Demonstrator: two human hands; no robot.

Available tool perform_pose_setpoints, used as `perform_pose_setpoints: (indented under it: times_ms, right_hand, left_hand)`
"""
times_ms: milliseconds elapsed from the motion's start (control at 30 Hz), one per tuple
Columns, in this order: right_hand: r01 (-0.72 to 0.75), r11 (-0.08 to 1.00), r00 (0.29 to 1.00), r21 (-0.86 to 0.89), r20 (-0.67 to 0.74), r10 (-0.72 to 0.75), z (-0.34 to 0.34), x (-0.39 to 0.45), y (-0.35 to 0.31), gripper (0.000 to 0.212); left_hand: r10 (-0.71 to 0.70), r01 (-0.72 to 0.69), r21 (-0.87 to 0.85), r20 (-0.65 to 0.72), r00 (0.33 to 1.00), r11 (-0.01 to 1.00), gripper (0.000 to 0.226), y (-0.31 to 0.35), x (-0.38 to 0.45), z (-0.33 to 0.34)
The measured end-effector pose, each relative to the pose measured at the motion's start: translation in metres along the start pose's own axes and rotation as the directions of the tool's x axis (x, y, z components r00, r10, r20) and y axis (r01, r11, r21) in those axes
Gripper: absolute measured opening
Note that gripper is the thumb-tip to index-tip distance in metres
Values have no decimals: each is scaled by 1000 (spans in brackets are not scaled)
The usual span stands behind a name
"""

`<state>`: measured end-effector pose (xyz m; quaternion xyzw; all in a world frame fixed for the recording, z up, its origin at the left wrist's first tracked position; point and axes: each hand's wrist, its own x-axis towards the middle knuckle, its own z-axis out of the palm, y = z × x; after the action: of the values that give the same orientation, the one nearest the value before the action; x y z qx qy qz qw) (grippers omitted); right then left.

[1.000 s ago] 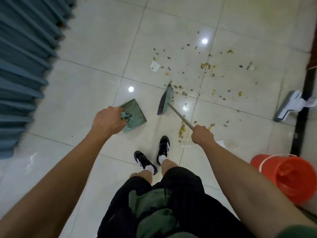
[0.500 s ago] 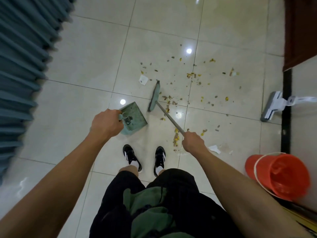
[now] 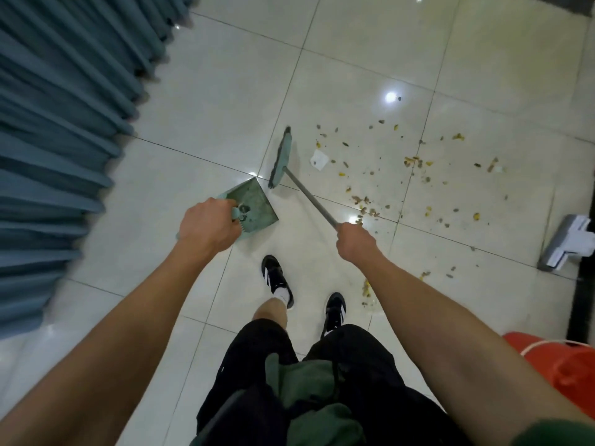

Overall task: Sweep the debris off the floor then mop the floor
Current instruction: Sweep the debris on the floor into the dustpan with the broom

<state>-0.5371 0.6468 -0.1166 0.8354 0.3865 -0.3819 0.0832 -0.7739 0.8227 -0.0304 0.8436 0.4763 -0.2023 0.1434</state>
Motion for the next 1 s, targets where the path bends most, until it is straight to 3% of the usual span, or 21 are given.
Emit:
perform_pose_setpoints:
  times_ms: [200, 367, 700, 1000]
  right_hand:
    - [-4, 996, 1000, -87, -1, 4, -26, 48, -61, 27]
    - [-68, 982, 998, -176, 5, 70, -40, 58, -61, 28]
    - [-264, 964, 964, 20, 43, 263, -28, 34, 43, 29]
    - [-439, 856, 899, 275, 131, 419, 9, -31, 160, 28]
  left_hand:
    - [29, -30, 24, 25, 999, 999, 31, -39, 43, -14]
    - [87, -88, 16, 40, 995, 996, 38, -30, 67, -20]
    - [163, -168, 92, 59, 985, 982, 30, 45, 75, -22]
    - [243, -259, 215, 100, 965, 942, 29, 162, 61, -18]
